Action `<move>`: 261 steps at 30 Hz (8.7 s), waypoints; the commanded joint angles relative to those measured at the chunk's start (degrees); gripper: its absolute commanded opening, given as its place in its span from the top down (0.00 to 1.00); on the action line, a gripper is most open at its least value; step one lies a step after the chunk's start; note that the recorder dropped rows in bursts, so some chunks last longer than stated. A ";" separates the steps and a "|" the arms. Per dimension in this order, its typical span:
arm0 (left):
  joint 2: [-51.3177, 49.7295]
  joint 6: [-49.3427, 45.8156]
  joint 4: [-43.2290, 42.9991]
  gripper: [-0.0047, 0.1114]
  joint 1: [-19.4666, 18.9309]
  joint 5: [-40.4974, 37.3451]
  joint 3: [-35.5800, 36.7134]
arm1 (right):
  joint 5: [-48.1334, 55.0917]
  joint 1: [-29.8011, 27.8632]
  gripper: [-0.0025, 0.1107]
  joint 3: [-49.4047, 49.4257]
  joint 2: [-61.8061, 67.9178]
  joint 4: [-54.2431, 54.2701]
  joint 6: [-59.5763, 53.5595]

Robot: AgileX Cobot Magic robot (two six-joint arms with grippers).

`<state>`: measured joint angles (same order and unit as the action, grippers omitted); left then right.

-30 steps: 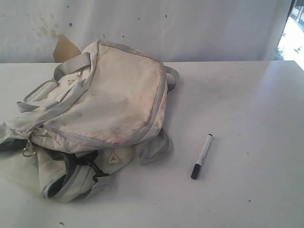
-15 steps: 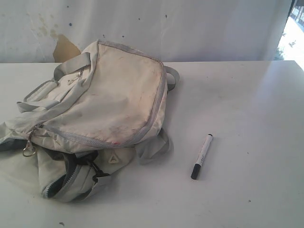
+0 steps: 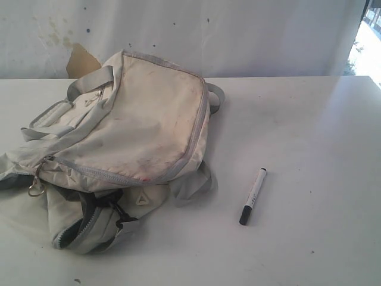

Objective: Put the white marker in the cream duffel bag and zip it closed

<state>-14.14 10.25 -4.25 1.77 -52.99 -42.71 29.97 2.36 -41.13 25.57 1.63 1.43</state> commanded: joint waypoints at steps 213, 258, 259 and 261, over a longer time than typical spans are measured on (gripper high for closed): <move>-74.28 -72.17 60.17 0.96 -9.10 1.43 -11.65 | -0.40 45.04 0.98 -33.45 79.81 35.86 -9.65; -73.36 -60.43 51.26 0.29 -9.10 8.97 -11.69 | 11.48 32.53 0.98 -33.58 74.11 0.32 -6.87; -72.83 -60.43 51.26 0.28 -9.10 8.97 -11.69 | 11.48 32.53 0.98 -33.58 73.33 0.32 -7.32; -70.38 -61.60 52.04 0.28 -9.10 8.94 -11.69 | 11.24 32.53 0.98 -33.58 70.84 0.96 -7.32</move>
<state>-86.82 -50.40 45.52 -7.31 -43.76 -54.02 42.08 35.37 -74.68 98.94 1.45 -4.76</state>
